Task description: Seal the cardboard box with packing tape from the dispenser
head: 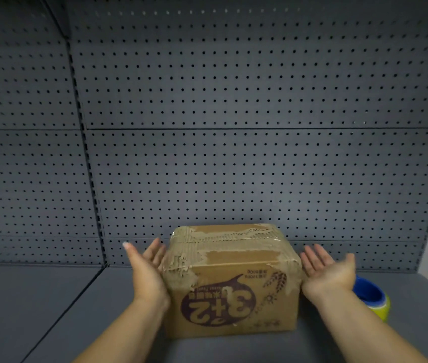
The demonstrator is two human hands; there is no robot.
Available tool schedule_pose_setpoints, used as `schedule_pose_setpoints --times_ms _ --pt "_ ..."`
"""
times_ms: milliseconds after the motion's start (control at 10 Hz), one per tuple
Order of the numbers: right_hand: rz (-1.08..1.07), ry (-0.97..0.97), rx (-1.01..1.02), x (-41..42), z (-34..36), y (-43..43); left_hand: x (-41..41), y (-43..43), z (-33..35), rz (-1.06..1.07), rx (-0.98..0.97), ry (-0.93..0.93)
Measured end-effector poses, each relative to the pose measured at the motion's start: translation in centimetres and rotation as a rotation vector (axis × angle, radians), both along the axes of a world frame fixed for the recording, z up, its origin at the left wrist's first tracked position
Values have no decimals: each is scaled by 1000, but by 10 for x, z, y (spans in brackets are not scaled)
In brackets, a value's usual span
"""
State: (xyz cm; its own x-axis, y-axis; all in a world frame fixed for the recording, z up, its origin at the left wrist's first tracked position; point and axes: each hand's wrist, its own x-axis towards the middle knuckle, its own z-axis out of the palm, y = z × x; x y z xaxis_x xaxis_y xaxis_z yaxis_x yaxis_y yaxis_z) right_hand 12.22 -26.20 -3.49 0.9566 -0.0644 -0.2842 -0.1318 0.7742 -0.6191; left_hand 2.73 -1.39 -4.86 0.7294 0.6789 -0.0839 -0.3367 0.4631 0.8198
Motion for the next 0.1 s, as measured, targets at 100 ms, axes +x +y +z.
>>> schedule_pose_setpoints --times_ms 100 --pt "-32 -2 -32 -4 8 -30 -8 4 -2 46 -69 16"
